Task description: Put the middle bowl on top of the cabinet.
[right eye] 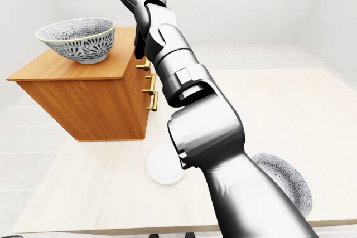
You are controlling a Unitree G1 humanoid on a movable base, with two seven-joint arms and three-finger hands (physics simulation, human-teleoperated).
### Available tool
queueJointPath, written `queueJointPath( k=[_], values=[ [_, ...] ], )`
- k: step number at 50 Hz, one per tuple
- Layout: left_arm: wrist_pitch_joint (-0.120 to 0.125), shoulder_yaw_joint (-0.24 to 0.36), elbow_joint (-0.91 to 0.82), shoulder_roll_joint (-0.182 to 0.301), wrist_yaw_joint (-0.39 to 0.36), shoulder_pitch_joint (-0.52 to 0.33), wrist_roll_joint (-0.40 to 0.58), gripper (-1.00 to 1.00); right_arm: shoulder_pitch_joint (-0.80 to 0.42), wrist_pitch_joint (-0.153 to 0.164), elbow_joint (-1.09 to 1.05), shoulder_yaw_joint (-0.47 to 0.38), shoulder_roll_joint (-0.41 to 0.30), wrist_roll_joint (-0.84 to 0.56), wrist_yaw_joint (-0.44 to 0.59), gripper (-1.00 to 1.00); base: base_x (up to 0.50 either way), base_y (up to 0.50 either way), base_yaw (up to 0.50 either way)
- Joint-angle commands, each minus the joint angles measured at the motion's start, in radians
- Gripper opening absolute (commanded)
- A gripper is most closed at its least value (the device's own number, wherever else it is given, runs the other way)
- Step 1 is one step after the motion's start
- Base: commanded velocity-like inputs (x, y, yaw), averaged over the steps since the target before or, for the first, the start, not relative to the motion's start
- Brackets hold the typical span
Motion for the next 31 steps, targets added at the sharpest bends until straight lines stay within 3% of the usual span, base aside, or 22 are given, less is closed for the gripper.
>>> queueJointPath(
  k=[1, 22, 31],
  values=[
    [0.000, -0.008, -0.012, -0.003, 0.000, -0.005, 0.013, 1.00, -0.003, 0.000, 0.012, -0.004, -0.044, -0.010, -0.005, 1.00, 0.00, 0.00, 0.00],
    [0.000, -0.120, 0.000, 0.005, 0.000, -0.041, 0.103, 1.00, -0.025, 0.000, 0.038, -0.031, -0.239, -0.048, -0.023, 1.00, 0.00, 0.00, 0.00],
    [0.000, -0.174, 0.042, 0.010, 0.000, -0.052, 0.163, 1.00, -0.033, 0.000, 0.031, -0.089, -0.323, -0.012, -0.049, 1.00, 0.00, 0.00, 0.00]
  ],
)
